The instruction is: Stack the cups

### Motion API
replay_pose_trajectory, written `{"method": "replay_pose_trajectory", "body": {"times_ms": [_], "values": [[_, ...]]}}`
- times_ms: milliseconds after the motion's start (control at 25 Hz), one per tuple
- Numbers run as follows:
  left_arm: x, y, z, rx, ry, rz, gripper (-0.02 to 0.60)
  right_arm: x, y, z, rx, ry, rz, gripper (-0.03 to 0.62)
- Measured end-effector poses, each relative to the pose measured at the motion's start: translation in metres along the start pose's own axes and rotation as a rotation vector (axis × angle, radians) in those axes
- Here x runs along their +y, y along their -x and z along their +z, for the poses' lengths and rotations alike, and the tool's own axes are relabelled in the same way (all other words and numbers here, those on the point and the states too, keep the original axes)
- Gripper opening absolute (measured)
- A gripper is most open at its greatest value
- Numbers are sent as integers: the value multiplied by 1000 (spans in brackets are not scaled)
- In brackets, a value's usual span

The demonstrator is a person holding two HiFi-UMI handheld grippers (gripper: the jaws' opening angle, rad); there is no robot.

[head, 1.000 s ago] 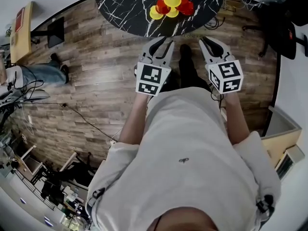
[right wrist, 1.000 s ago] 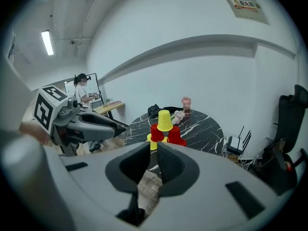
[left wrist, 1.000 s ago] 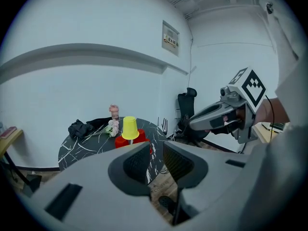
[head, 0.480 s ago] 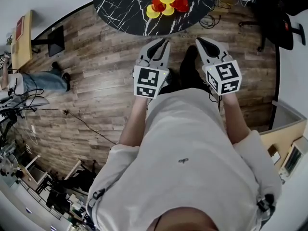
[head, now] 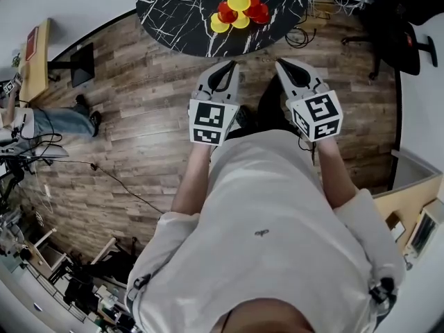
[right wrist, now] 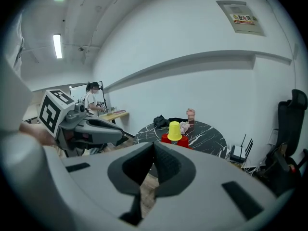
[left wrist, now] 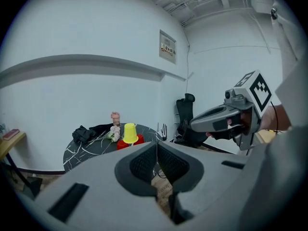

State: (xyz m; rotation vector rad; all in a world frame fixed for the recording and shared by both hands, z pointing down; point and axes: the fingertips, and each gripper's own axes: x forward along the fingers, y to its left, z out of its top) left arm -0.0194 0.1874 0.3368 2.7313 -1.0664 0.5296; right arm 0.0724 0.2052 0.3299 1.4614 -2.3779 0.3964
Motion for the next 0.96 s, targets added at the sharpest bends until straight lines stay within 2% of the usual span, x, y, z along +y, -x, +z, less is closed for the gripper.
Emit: {"method": "replay_pose_trajectory", "body": {"times_ms": [960], "values": [[22, 3, 2, -28, 34, 16, 5, 2, -17, 10, -3, 7, -5, 3]]}}
